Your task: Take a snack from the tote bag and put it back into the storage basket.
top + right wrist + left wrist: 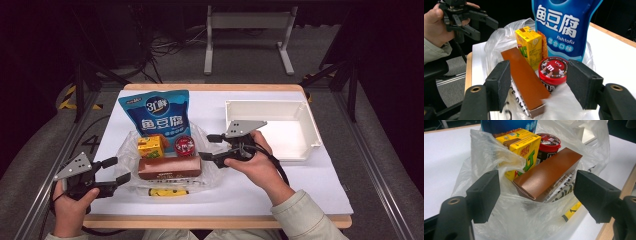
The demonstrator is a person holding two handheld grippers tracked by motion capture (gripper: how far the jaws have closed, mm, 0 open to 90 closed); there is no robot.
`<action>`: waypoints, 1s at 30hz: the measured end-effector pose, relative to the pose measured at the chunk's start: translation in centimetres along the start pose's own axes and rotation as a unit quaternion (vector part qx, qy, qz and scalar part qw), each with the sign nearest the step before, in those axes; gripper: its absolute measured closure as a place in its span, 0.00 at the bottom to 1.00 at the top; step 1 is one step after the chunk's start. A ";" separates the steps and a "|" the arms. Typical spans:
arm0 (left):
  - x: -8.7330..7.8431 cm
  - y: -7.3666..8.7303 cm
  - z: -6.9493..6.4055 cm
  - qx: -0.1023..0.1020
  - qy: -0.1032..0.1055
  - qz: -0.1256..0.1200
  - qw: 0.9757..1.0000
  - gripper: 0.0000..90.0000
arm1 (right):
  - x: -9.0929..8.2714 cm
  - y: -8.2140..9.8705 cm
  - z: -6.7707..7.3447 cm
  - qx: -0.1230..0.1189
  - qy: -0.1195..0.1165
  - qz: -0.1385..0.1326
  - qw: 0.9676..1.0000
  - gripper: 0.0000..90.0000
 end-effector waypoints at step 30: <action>-2.0 1.0 1.8 -0.032 -0.044 -0.011 0.998 0.02 | 4.4 -3.9 -1.0 -0.043 -0.031 0.085 0.995 0.38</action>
Point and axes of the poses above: each handheld gripper's, and its own axes: x roughly forward along the jaws, y roughly out of its underside, z roughly to its left, the point moved 4 cm from there along x, roughly forward along the jaws, and after that the axes turned 6 degrees about -y, right-handed, at the moved point
